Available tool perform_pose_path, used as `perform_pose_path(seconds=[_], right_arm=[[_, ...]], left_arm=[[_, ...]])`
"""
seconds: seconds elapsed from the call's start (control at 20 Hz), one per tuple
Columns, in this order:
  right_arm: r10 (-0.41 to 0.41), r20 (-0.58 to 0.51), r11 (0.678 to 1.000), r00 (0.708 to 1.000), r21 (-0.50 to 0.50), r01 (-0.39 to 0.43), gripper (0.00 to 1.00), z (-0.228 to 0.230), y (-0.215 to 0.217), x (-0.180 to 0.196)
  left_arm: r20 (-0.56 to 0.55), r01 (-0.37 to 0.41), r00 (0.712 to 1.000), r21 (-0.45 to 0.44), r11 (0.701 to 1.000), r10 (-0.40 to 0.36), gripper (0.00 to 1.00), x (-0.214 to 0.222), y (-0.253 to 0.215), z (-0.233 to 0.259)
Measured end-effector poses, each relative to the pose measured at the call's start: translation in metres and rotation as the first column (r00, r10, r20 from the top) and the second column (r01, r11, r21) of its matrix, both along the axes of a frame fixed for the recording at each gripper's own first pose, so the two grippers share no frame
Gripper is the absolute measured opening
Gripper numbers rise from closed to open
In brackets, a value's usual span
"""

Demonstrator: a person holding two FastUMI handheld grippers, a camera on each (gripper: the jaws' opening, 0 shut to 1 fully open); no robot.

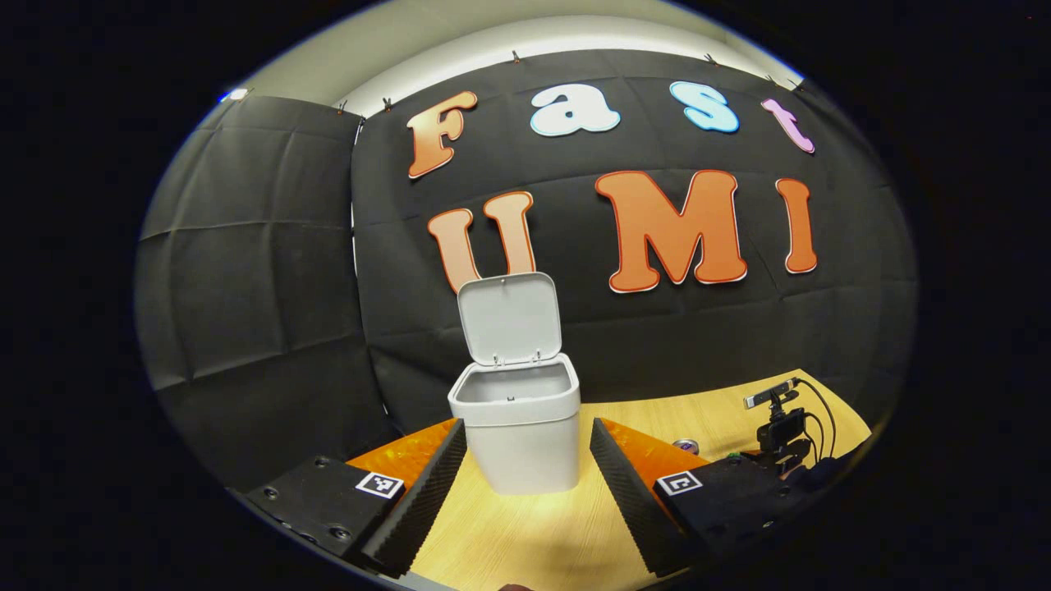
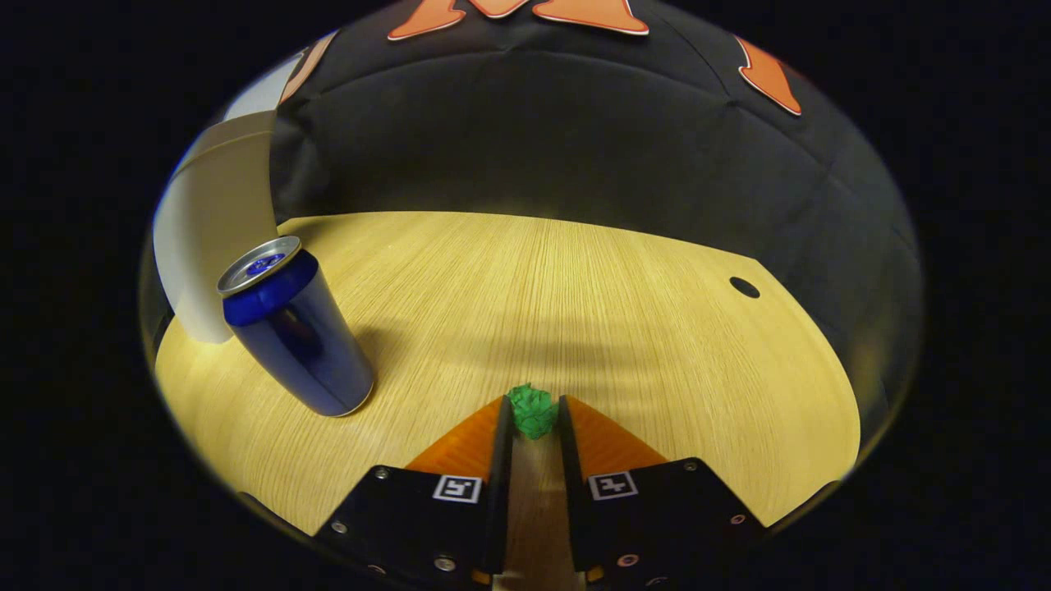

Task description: Press the lid of the desktop garbage bin to open it, pick up the crumpled paper on the desktop and throw it into the bin, then pick up the pop can on the desktop and drop it into the bin, and finally close the garbage bin lid.

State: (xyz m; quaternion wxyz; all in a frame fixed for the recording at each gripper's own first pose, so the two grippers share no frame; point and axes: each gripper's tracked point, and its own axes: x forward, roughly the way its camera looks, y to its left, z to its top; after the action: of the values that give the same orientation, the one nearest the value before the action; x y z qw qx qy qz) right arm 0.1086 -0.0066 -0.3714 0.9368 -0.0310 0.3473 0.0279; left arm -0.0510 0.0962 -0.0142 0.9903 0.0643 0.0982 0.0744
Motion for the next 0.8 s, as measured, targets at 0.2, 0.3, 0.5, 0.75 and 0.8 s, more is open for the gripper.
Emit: perform_pose_path(seconds=[0.2,0.3,0.5,0.75,0.8], right_arm=[[0.002,0.052,0.999,0.999,0.050,-0.004,0.13,0.031,0.004,0.002],[-0.006,0.095,0.997,0.996,0.083,-0.002,0.13,0.063,0.004,0.003],[-0.013,0.220,0.990,0.975,0.142,-0.019,0.12,0.154,0.016,0.010],[0.072,0.363,0.967,0.929,0.204,-0.154,0.12,0.274,0.090,0.010],[0.124,0.395,0.952,0.910,0.212,-0.222,0.12,0.299,0.120,0.008]], left_arm=[[0.021,0.008,1.000,0.003,1.000,-0.008,0.99,0.007,0.004,0.004],[0.028,0.030,0.999,-0.017,0.999,-0.029,0.96,0.014,0.003,0.002],[0.047,0.066,0.997,-0.067,0.996,-0.063,0.96,0.024,0.007,-0.004],[0.079,0.050,0.996,-0.127,0.991,-0.040,0.96,0.028,0.036,-0.009],[0.087,0.036,0.996,-0.133,0.990,-0.025,0.96,0.027,0.048,-0.009]])
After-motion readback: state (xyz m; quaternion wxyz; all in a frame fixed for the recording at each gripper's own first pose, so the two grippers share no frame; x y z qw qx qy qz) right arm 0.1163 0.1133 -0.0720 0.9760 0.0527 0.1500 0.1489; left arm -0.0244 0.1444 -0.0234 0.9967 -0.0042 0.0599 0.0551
